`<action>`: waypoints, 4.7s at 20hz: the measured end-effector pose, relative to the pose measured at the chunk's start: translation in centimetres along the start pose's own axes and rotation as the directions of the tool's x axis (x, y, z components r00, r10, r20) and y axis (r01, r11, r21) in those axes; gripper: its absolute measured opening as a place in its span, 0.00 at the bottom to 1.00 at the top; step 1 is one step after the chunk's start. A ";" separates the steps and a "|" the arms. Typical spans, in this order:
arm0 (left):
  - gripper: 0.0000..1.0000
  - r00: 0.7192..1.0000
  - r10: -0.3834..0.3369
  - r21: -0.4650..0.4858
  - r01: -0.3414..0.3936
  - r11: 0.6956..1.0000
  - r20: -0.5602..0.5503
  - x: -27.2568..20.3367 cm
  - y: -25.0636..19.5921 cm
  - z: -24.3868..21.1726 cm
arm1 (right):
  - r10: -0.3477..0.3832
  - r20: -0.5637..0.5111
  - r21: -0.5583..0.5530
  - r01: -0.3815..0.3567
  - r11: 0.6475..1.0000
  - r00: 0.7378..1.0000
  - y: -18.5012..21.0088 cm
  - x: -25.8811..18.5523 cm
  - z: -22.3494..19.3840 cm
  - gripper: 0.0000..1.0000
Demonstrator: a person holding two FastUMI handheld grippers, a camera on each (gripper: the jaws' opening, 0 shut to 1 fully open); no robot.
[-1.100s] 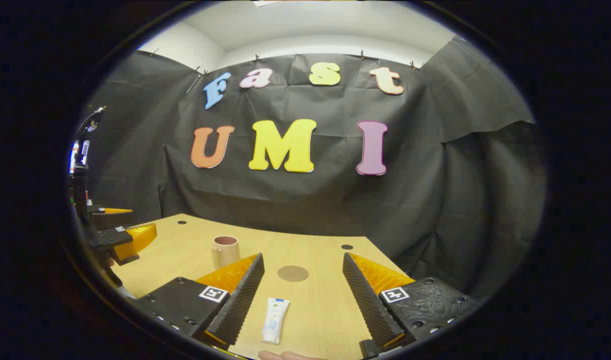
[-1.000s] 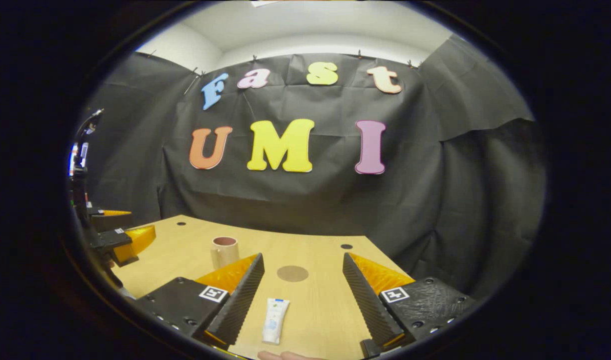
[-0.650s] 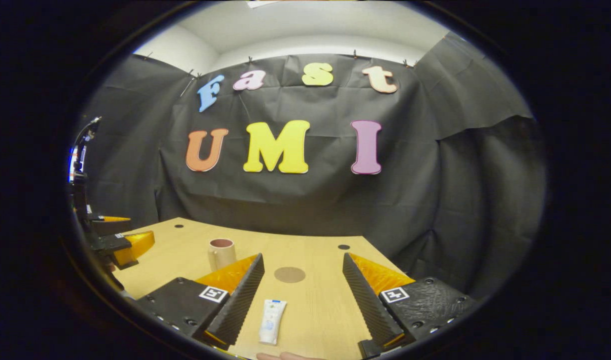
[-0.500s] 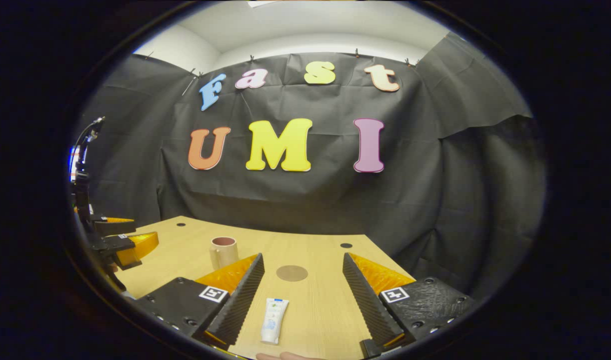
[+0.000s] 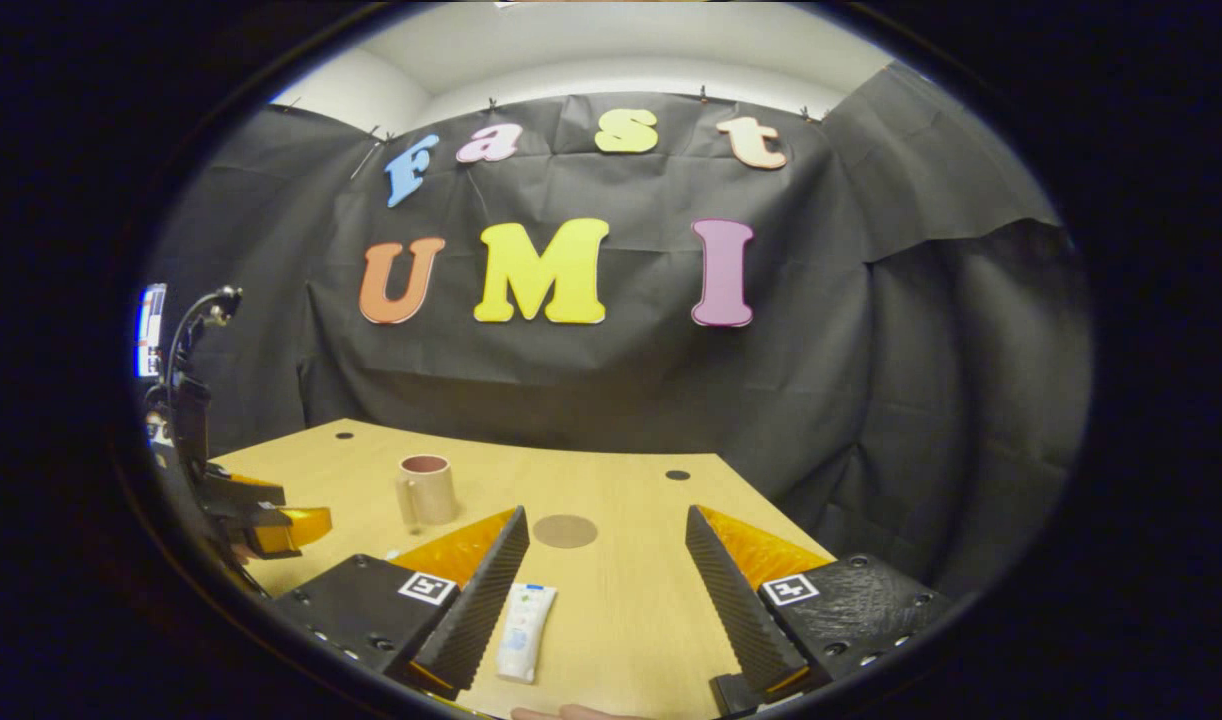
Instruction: Put the toothbrush and toothpaste on the desktop into the cup, then pick up the cup and place it on the coaster on the desktop.
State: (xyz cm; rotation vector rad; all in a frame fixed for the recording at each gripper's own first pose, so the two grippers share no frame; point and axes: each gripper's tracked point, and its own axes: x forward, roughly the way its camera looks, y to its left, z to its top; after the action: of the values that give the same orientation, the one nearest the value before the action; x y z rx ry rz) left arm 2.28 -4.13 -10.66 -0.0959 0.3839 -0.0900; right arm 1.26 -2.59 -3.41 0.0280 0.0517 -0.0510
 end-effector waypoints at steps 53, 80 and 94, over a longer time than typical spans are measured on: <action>0.08 0.965 0.024 -0.005 -0.024 1.000 0.263 -2.5 2.4 4.7 | 0.161 -0.495 0.063 -0.149 0.987 0.854 8.2 4.2 -18.2 0.43; 0.08 0.939 -0.004 -0.054 0.025 0.998 0.345 2.8 1.3 15.2 | 0.211 0.158 0.099 -0.228 0.969 0.965 6.3 -3.9 2.7 0.33; 0.10 0.928 -0.070 0.009 0.072 0.997 0.367 16.2 -0.4 20.2 | 0.193 0.155 0.174 -0.219 0.960 0.969 2.9 -3.8 1.9 0.33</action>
State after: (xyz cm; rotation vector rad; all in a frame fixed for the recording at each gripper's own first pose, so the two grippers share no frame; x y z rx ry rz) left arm 24.82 -4.69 2.11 -0.1283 0.0051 -0.1402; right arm -2.27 0.43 -1.23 0.2204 -0.0936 0.1518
